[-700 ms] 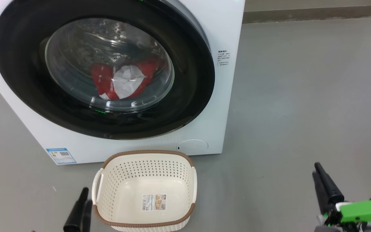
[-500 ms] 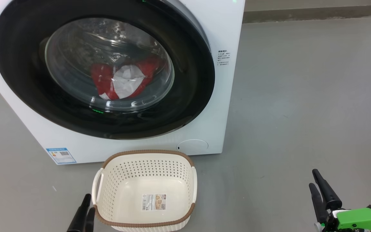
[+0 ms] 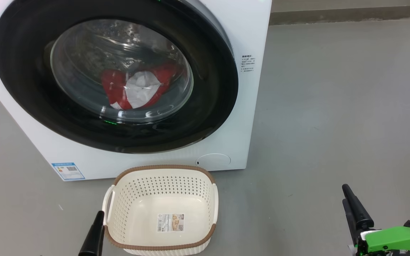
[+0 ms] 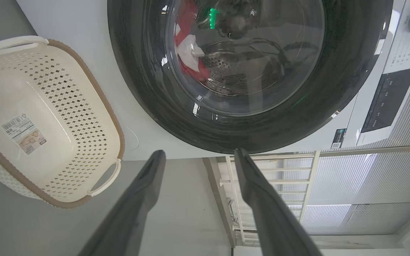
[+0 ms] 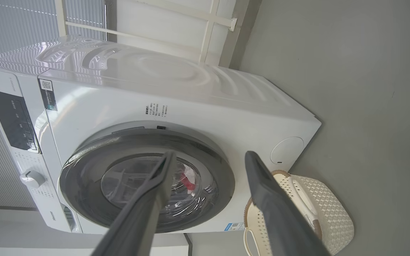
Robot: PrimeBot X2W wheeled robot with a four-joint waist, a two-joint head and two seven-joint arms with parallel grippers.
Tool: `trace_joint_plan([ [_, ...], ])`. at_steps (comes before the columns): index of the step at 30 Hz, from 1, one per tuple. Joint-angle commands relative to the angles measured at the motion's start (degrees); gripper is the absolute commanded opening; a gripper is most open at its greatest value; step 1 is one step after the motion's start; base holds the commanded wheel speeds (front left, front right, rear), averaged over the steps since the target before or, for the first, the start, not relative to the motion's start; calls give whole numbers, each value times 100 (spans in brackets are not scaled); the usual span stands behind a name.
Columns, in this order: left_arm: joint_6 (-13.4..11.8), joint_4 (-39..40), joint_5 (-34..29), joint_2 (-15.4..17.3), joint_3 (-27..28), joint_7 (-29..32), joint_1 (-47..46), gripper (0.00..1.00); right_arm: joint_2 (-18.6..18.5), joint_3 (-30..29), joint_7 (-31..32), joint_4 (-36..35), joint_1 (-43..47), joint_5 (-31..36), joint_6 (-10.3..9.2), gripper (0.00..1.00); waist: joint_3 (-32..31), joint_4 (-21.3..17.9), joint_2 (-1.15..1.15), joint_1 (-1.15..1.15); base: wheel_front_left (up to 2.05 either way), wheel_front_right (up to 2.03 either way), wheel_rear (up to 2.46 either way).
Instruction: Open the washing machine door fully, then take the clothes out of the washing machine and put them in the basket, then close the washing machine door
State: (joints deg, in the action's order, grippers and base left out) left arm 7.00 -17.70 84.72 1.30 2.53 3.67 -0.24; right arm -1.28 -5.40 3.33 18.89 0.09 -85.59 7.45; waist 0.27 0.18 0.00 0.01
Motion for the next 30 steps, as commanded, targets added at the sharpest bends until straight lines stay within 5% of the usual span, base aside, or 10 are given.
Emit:
trace_joint_plan([
  [1, 8, 195, -277, 87, 24, -91, -91, 100, -92, 59, -75, -180, -108, 215, 1, 100, -2, 3, 0, -1, 0, 0, 0],
  [30, -27, 509, -2578, 93, -216, -585, 38, 100, -273, 426, -563, -344, 16, 2166, 2, 100, -29, 55, 0, -1, 0, 0, 0],
])
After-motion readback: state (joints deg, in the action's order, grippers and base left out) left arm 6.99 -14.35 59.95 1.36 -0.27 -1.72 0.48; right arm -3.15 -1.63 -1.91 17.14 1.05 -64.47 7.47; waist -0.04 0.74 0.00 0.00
